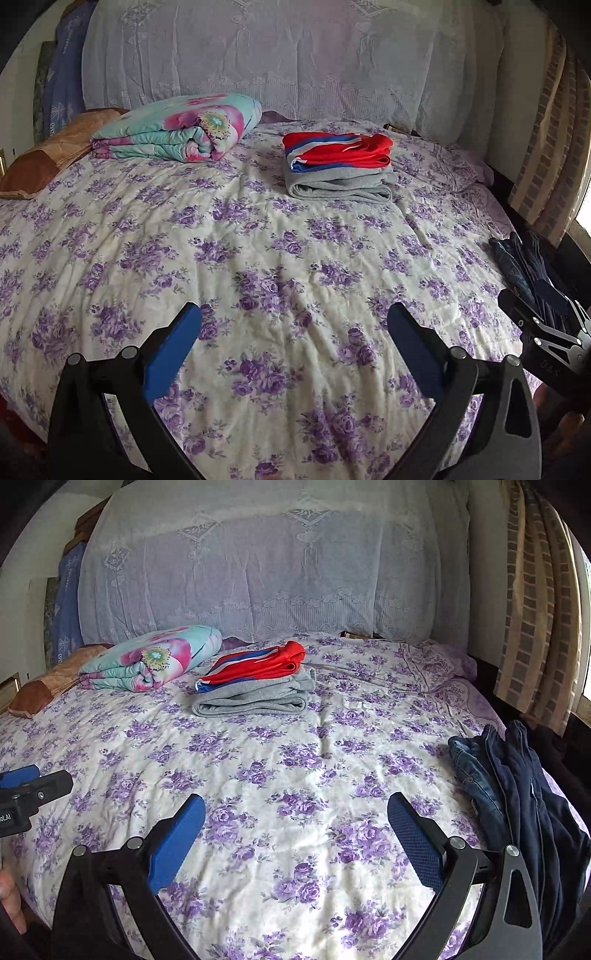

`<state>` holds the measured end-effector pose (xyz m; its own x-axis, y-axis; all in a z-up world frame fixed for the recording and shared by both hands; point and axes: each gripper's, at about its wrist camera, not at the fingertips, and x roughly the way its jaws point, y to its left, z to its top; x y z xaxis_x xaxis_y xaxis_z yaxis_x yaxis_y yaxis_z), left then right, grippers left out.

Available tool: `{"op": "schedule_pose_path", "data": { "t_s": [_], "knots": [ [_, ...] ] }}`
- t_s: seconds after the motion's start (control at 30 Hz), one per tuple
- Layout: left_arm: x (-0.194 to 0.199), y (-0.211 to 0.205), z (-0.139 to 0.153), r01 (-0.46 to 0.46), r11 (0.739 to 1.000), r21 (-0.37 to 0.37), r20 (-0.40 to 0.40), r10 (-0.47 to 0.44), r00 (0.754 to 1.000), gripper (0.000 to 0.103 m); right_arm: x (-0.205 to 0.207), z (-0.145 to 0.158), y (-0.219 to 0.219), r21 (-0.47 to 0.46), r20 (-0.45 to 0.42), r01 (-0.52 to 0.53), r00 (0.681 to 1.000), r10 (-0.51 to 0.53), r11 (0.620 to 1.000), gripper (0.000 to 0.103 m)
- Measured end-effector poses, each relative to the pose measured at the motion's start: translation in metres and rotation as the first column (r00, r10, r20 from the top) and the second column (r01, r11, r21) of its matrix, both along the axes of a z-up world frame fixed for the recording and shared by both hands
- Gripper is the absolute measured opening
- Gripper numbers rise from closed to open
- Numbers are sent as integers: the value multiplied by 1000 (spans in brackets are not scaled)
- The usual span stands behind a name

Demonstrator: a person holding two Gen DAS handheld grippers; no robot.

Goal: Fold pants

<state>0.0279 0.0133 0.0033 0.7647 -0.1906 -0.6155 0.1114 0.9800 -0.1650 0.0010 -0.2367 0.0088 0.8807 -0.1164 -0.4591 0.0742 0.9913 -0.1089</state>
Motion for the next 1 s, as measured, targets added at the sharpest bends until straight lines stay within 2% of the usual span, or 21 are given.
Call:
{"op": "schedule_pose_path", "data": {
  "t_s": [0.23, 0.53, 0.77, 1.0],
  "knots": [
    [-8, -12, 2, -2, 998, 58, 9, 1, 1000, 98, -10, 3, -5, 18, 12, -3, 1000, 2, 1000, 99],
    [-15, -15, 3, 1, 996, 86, 2, -1, 1000, 98, -21, 5, -8, 37, 27, -22, 999, 21, 999, 99],
    [-16, -19, 3, 4, 997, 79, -18, -2, 1000, 98, -28, 7, -13, 46, 39, -21, 999, 20, 999, 99],
    [-18, -31, 3, 18, 994, 112, -16, -16, 1000, 98, -32, 9, -17, 47, 51, -7, 999, 5, 999, 99]
  ]
}}
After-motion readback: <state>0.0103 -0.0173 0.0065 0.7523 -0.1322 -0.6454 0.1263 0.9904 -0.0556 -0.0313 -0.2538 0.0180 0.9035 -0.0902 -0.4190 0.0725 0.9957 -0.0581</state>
